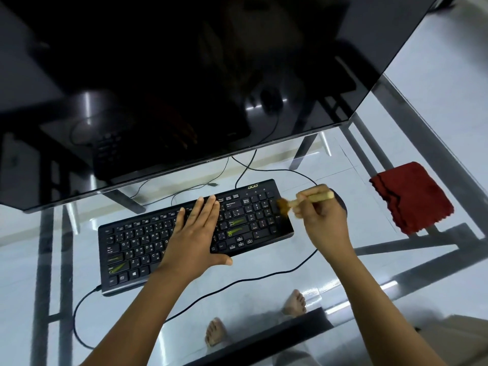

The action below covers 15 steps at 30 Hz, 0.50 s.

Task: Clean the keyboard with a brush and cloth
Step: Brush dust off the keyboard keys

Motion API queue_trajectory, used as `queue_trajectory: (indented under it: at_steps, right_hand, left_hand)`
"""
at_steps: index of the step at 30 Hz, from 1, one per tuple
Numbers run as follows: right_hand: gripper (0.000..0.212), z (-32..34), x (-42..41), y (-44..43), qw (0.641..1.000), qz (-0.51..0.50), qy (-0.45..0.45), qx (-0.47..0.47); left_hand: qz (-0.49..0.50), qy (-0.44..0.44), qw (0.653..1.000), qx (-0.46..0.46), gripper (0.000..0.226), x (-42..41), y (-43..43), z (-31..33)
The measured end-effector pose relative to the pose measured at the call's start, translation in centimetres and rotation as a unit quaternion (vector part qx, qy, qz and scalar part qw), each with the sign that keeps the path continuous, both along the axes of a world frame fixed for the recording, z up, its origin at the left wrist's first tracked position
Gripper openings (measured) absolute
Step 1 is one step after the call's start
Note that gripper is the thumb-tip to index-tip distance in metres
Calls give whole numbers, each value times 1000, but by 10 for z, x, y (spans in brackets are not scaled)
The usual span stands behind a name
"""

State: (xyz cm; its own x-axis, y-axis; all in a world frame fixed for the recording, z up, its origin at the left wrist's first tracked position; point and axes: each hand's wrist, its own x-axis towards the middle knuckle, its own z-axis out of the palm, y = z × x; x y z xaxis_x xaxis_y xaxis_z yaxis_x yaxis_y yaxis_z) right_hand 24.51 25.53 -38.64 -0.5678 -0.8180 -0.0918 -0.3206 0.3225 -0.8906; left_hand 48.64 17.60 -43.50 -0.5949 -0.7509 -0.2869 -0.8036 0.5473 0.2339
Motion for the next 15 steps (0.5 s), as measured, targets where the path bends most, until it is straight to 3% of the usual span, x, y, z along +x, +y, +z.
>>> queue_trajectory:
  at_steps: [2,3,4,7,9,11,13,15]
  right_hand:
    - [10,1,4,2,988,115,-86,52]
    - [10,0,8,4,984,150,-64,74]
    - [11,-4,8,5,986,145,-34,71]
    - [8,-2,0,-2,999,-18,30,-16]
    - [7,-1,3,-7,999,29,-22,-14]
    - [9,-4,10,-9,993,110,9,43]
    - [13,-6,11,-18,996,56,63,27]
    - [11,-2,8,-28,999,-9,33,-8]
  left_hand:
    - [4,5,1000,-1,126,-2,1,-1]
    - [5,4,1000,-3,127,-2,1,0]
    - [7,1,1000,-5,127,-2,1,-1]
    - [12,-4,1000,-9,127,-4,3,-1]
    - [10,-5,1000,-6,127,-5,5,-1]
    - [11,-3,1000,-3,127,-4,4,-2]
    - [12,1,1000,-1,127,-3,3,-3]
    - [12,3,1000,-1,126,-4,4,-3]
